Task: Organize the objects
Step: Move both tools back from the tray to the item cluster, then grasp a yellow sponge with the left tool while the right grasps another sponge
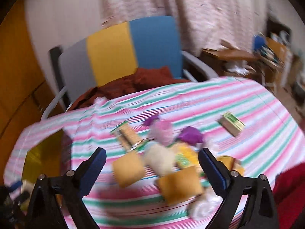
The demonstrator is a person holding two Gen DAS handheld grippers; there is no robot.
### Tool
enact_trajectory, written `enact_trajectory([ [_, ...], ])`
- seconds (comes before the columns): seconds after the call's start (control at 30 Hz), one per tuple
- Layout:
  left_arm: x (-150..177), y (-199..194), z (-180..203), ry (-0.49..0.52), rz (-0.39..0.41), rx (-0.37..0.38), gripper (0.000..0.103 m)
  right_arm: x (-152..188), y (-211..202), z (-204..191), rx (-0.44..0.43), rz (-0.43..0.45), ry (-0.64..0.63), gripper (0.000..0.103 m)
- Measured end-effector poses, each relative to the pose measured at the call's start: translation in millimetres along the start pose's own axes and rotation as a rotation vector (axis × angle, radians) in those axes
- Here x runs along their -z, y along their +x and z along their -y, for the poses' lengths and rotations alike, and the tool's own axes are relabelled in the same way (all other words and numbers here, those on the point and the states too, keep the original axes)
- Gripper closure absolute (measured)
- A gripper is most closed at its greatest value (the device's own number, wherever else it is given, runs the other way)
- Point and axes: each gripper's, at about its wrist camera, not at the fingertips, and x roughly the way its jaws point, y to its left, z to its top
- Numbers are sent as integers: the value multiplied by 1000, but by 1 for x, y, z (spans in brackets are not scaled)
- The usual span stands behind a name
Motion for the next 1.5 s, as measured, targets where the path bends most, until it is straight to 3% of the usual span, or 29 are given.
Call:
enact_trajectory([
  [0.17, -7, 15, 21, 38, -35, 51, 42, 3, 6, 56, 17, 17, 225, 3],
  [0.23, -10, 21, 33, 61, -49, 70, 42, 4, 11, 73, -20, 1, 323, 2],
  [0.37, -16, 37, 59, 109, -77, 111, 42, 7, 15, 86, -50, -18, 397, 2],
  [0.7, -36, 85, 107, 152, -160, 174, 41, 11, 27, 85, -115, -61, 423, 2],
  [0.77, -42, 96, 115, 144, -178, 190, 34, 11, 27, 85, -124, -62, 426, 1],
  [1.03, -57, 136, 147, 220, -207, 203, 22, 11, 30, 85, -155, -72, 431, 1],
  [1.3, -62, 172, 166, 301, -242, 209, 20, 12, 32, 85, -174, -86, 436, 1],
  [1.5, -66, 196, 172, 294, -270, 211, 22, 12, 35, 84, -176, -98, 432, 1],
])
